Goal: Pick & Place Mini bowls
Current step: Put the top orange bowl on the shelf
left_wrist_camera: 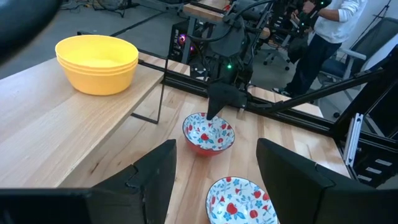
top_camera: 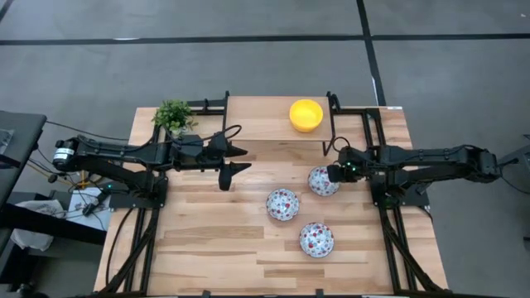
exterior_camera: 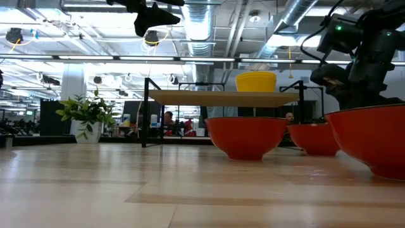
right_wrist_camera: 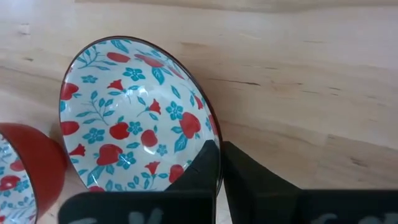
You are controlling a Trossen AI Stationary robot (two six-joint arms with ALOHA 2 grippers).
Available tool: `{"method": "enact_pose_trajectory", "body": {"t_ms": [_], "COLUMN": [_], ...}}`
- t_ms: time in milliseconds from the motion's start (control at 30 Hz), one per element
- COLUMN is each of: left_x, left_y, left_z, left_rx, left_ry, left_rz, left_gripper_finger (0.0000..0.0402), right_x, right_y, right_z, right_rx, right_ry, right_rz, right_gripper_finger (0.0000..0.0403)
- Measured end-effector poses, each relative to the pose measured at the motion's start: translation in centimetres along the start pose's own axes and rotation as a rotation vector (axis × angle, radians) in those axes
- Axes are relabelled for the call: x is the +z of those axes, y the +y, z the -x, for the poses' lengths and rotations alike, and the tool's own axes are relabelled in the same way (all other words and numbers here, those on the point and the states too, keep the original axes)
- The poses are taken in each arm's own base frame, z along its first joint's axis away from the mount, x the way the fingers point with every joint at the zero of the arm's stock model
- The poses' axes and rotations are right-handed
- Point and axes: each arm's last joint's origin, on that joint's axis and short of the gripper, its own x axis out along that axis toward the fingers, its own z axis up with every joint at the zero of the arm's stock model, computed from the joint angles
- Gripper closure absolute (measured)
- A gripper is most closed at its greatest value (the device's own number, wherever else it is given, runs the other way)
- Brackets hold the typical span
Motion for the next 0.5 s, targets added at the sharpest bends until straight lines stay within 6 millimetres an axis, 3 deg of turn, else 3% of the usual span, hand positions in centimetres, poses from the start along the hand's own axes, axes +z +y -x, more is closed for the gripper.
{"method": "enact_pose_trajectory", "body": {"t_ms": [500], "left_x": [0.00], "left_y": [0.00], "left_z": [0.00], "left_rx": [0.000], "left_ry": [0.000], "left_rz": [0.071], "left_gripper_finger": [0.0180], "right_x": [-0.06], "right_y": [-0.01], "right_z": [0.40], "right_rx": [0.031], "right_ry": [-0.006], "right_rz": [0.054], "right_gripper_finger": [0.0403]}}
